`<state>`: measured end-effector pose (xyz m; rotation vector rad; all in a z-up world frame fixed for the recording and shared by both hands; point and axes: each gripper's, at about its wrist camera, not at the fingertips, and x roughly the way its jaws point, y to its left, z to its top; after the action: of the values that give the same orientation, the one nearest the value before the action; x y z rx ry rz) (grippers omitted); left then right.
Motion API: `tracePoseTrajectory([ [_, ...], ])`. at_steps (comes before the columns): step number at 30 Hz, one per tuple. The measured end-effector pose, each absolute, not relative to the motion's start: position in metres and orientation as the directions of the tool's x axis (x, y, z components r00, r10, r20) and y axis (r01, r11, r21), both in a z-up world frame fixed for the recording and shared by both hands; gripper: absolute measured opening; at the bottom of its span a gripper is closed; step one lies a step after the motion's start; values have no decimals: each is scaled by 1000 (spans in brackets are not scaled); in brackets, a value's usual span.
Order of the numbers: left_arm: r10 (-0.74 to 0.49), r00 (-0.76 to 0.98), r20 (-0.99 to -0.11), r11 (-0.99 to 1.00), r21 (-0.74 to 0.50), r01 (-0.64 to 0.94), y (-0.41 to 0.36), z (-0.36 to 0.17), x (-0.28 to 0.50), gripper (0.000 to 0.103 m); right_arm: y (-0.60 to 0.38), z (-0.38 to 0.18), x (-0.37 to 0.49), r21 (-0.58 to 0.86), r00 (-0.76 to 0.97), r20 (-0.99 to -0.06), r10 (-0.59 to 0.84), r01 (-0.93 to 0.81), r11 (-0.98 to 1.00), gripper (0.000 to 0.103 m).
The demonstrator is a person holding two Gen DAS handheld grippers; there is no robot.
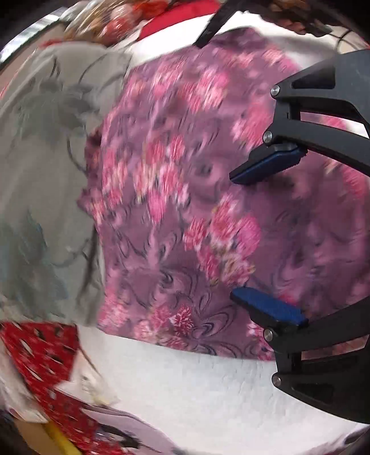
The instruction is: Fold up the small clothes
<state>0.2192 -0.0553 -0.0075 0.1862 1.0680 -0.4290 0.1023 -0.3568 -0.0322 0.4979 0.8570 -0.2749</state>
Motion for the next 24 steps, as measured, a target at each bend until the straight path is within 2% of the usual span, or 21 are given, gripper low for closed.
tracePoseTrajectory([
  [3,-258,428,-866,907,-64,417,-46,-2,206,75,-346,-21,91,338,672,-741,-14,390,857,48],
  [4,-225,403,-887,910,-44,412,-46,-12,208,75,-343,-25,91,321,655,-755,-17,391,863,52],
  [6,-182,327,-927,913,-36,407,-41,-35,213,76,-335,-35,95,268,619,-785,-37,392,880,52],
  [10,-295,323,-899,906,-156,392,-13,-10,210,75,-315,-15,93,226,604,-793,-75,407,885,53],
  [14,-353,334,-874,922,-265,283,38,14,232,75,-248,0,88,212,639,-769,22,222,952,54],
  [18,-389,301,-871,919,-342,197,80,16,251,75,-150,2,88,164,608,-777,167,-61,985,54],
  [21,-404,288,-868,914,-373,159,99,10,258,75,-68,-2,88,12,586,-786,195,-301,954,58],
  [24,-412,275,-868,911,-387,142,112,5,260,75,-9,-13,85,-169,616,-773,152,-431,886,58],
])
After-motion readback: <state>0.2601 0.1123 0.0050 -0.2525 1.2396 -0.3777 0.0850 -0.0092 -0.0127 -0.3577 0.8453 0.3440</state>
